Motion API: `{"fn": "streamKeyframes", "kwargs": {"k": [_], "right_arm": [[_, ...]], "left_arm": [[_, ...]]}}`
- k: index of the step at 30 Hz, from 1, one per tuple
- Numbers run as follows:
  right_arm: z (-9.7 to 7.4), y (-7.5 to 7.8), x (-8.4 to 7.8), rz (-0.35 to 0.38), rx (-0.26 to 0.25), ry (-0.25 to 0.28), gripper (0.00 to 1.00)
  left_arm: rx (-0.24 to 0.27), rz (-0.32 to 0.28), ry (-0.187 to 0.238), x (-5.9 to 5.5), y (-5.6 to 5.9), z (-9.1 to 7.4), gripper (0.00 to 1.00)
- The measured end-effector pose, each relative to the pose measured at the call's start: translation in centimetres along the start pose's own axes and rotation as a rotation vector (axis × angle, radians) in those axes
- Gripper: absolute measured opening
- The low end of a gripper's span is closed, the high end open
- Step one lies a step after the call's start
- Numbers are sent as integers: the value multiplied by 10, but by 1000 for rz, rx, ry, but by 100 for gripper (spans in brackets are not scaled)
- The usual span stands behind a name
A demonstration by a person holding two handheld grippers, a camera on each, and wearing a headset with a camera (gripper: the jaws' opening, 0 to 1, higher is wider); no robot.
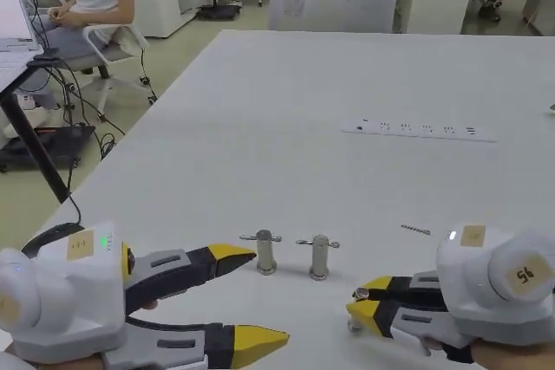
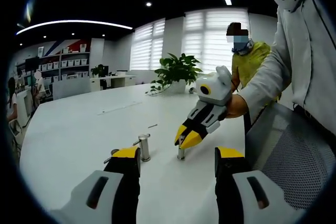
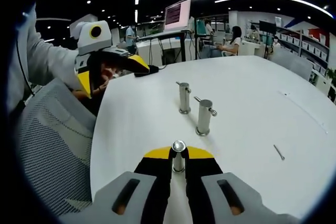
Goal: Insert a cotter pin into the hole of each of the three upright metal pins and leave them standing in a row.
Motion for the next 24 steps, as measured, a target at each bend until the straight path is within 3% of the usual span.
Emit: {"fn": "streamKeyframes", "kwargs": {"k": [6,14,24], "right_arm": [[1,-3,-8,-22,-2,-15,10],[0,-5,-8,-61,-10,3,10],[0,-4,-6,-41,-4,9,18]], "left_arm": [[2,-7,3,1,1,0,56],[-1,-5,3,1,2,1,56],[4,-6,4,2,2,0,56]]}}
Point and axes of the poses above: the centre of the closed fingertips' face, and the gripper's own axes: z roughly forward along the fingers, y roughly to its right, x roughly out of its top, the point moved 3 cm from there along -z, roughly backward along the fingers, and after that the axes turned 11 degrees about z, right-handed, at the moved point
